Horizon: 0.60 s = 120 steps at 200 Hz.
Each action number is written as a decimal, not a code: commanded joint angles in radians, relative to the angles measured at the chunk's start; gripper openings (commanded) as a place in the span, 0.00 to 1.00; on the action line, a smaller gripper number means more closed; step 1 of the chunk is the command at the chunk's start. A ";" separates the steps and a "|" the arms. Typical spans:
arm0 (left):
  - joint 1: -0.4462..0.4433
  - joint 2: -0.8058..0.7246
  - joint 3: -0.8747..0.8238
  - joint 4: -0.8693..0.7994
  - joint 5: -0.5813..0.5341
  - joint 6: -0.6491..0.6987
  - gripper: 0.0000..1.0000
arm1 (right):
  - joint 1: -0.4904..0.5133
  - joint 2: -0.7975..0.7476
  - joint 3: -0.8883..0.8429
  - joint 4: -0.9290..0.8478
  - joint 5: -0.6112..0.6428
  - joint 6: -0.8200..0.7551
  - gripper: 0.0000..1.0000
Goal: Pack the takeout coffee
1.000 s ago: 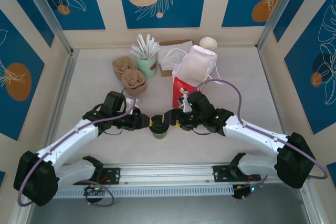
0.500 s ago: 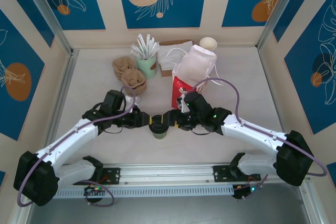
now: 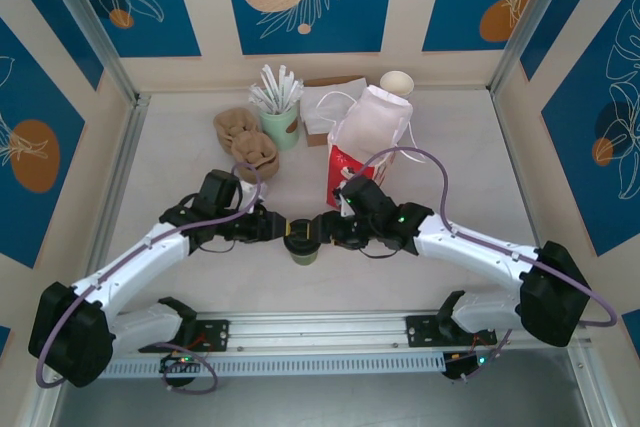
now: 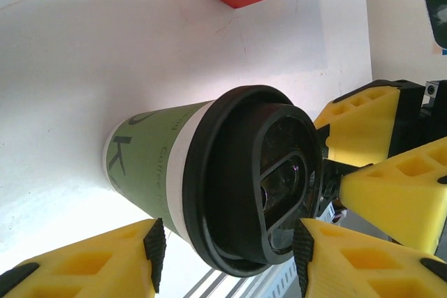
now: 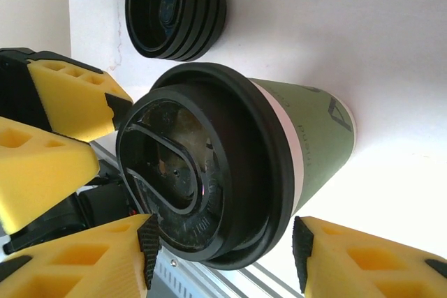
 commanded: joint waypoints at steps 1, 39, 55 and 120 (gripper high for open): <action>-0.004 0.007 0.028 -0.005 -0.005 0.035 0.53 | 0.011 0.013 0.030 -0.023 0.032 -0.018 0.55; -0.011 0.019 0.028 -0.001 0.004 0.042 0.52 | 0.013 0.034 0.035 -0.027 0.035 -0.016 0.48; -0.016 0.024 0.029 0.015 0.018 0.045 0.52 | 0.014 0.039 0.035 -0.026 0.034 -0.015 0.47; -0.023 0.067 0.039 -0.032 -0.040 0.082 0.47 | 0.020 0.048 0.043 -0.031 0.024 -0.026 0.47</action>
